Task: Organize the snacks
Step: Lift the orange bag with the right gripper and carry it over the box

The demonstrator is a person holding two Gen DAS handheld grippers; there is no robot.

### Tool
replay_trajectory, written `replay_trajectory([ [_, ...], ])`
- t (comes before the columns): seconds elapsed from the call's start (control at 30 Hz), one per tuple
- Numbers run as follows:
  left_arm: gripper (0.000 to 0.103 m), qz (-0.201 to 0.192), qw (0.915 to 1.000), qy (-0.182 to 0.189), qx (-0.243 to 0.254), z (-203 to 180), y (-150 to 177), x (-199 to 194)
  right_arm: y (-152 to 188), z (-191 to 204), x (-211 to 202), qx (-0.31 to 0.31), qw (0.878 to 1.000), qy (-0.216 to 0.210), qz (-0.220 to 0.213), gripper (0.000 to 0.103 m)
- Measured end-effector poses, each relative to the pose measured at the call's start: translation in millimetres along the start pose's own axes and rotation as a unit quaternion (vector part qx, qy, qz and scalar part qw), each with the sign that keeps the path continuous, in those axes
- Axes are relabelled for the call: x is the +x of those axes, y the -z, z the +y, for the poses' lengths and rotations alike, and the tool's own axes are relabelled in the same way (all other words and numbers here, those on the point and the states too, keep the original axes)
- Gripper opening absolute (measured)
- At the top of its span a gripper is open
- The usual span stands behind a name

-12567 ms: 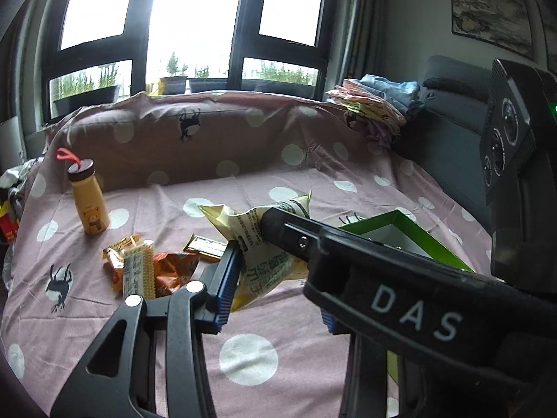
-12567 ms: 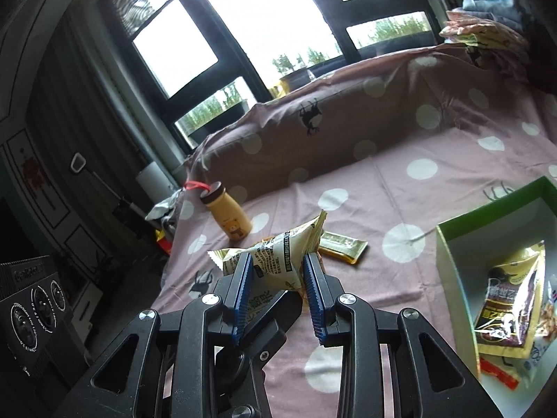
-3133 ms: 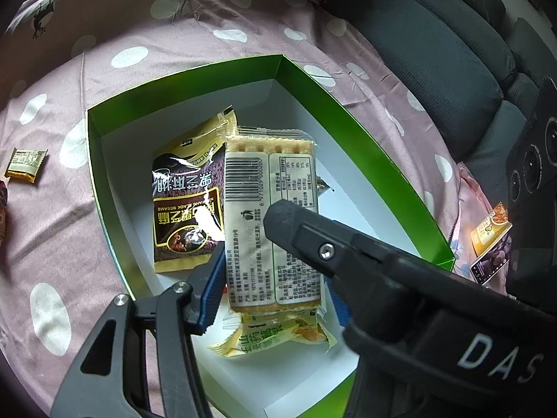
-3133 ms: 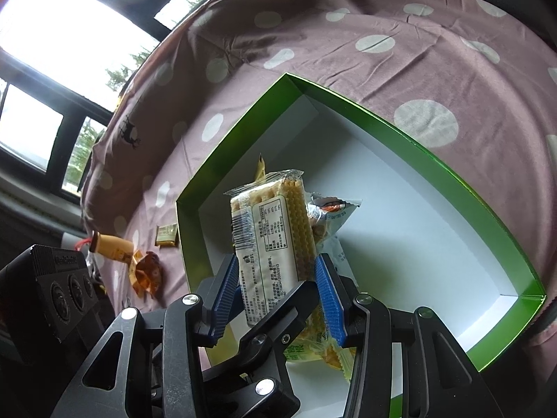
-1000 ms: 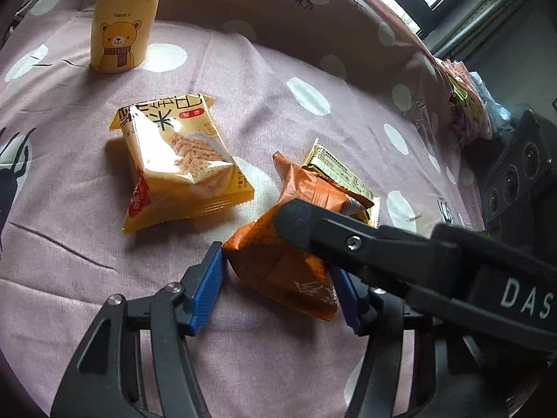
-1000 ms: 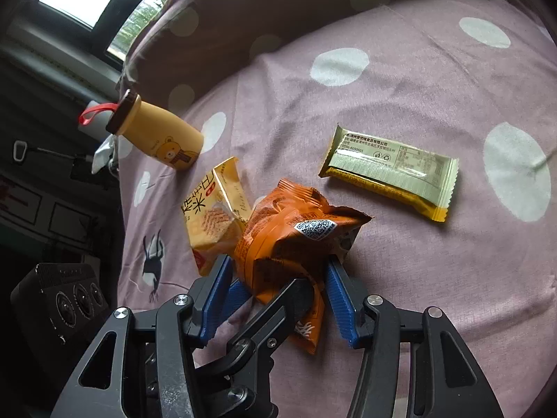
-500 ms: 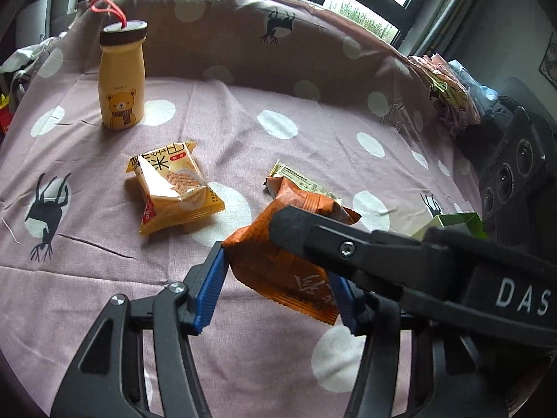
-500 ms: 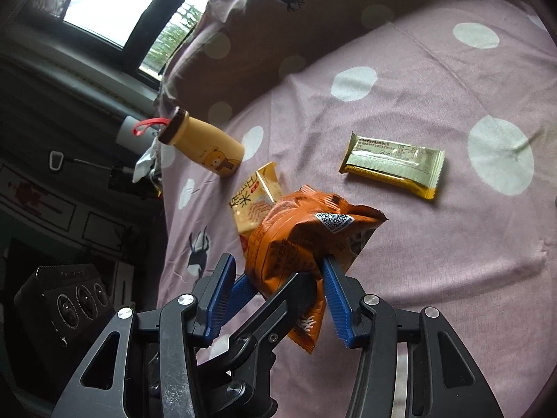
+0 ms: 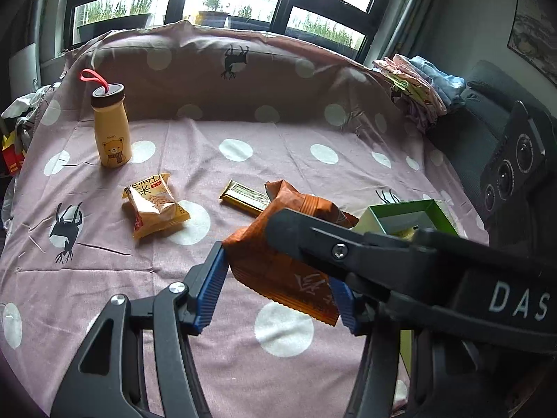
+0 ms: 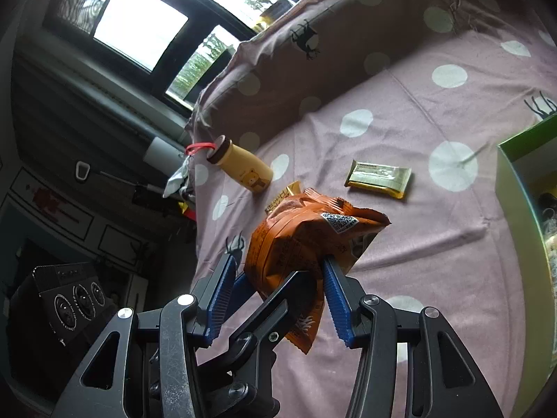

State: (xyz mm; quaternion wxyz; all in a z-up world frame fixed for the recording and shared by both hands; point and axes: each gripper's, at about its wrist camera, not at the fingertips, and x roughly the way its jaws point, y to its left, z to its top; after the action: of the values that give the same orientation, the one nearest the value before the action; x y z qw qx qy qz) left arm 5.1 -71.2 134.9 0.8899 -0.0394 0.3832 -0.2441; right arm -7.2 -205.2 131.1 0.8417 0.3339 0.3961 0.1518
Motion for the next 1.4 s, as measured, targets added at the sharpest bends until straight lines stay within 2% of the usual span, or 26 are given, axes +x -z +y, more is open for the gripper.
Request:
replay_trajectory([
  [0.7, 0.057, -0.006, 0.9977, 0.035, 0.057, -73.1, 12.6, -31.8, 21.4, -9.5, -87.1, 0.013, 0.998, 0.028, -0.056, 0.054],
  [0.93, 0.057, 0.001, 0.9960, 0.050, 0.074, -94.9, 13.1, -27.0, 21.2, -21.2, -105.6, 0.026, 0.996, 0.044, -0.072, 0.054],
  [1.4, 0.057, 0.024, 0.9882, 0.108, 0.105, -147.7, 14.2, -1.4, 16.6, -61.5, -148.6, 0.067, 0.988, 0.088, -0.110, 0.054],
])
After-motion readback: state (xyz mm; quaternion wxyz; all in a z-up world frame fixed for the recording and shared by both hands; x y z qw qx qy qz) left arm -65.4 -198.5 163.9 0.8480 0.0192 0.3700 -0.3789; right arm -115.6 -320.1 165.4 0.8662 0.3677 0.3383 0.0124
